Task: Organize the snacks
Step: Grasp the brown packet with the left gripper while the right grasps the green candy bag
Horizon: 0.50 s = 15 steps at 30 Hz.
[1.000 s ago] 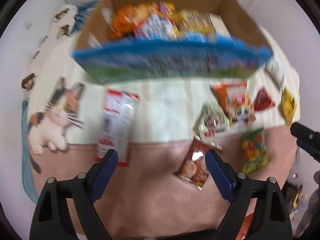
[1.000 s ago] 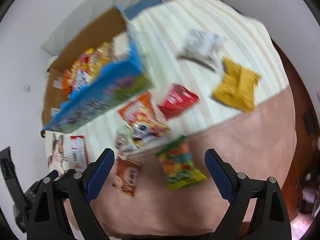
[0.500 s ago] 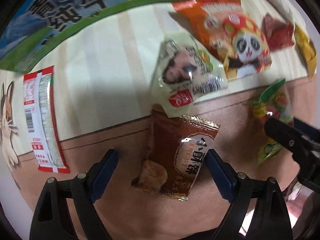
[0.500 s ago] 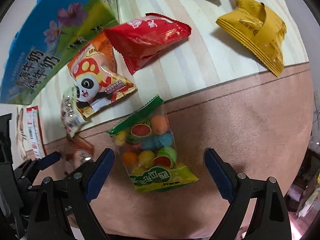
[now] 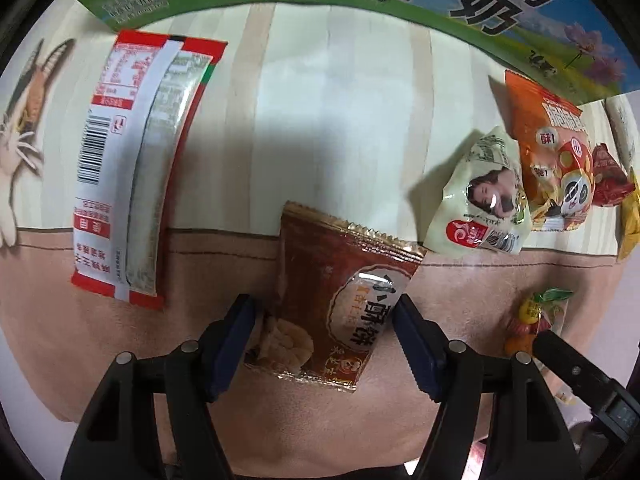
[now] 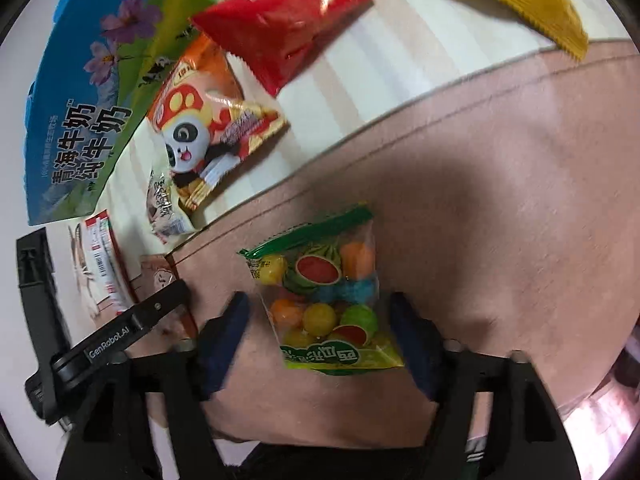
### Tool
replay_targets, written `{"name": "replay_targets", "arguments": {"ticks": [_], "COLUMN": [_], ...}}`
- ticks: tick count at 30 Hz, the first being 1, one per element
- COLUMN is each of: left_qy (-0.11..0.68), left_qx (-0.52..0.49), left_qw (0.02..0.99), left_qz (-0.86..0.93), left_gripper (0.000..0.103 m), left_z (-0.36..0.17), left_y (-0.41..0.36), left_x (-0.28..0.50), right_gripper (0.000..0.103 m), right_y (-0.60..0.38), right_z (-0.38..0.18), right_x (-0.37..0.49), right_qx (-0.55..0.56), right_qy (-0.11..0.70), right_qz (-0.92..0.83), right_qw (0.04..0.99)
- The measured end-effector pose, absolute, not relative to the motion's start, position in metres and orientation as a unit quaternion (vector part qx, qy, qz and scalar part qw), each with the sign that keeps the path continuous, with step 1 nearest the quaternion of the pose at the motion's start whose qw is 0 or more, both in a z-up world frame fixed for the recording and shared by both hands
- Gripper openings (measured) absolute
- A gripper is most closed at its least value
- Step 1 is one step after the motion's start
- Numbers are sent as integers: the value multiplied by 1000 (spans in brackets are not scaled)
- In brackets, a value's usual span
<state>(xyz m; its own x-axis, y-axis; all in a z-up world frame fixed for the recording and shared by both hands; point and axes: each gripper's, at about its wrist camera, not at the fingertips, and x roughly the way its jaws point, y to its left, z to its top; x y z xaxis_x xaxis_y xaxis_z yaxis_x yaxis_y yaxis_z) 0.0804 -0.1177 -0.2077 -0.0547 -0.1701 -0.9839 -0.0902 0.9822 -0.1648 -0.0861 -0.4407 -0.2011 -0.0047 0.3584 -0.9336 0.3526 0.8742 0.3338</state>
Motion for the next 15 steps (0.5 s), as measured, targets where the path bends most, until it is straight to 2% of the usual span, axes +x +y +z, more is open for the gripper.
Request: {"name": "replay_targets", "arguments": {"ticks": [2, 9, 11, 14, 15], "left_qy": [728, 719, 712, 710, 709], "left_qx": [-76, -36, -31, -25, -26], "left_qw": [680, 692, 701, 703, 704], "left_qz": [-44, -47, -36, -31, -31], "left_gripper": [74, 74, 59, 54, 54], "left_z": [-212, -217, -216, -210, -208], "left_y": [-119, -135, -148, -149, -147], "left_x": [80, 75, 70, 65, 65], "right_gripper": [86, 86, 79, 59, 56], "right_y": [-437, -413, -406, -390, -388], "right_z": [-199, -203, -204, -202, -201], "right_x": [-88, -78, -80, -86, -89], "right_qx": [234, 171, 156, 118, 120], "right_qy": [706, 716, 709, 699, 695], "right_qz": [4, -5, -19, -44, -46], "right_qw": [669, 677, 687, 704, 707]}}
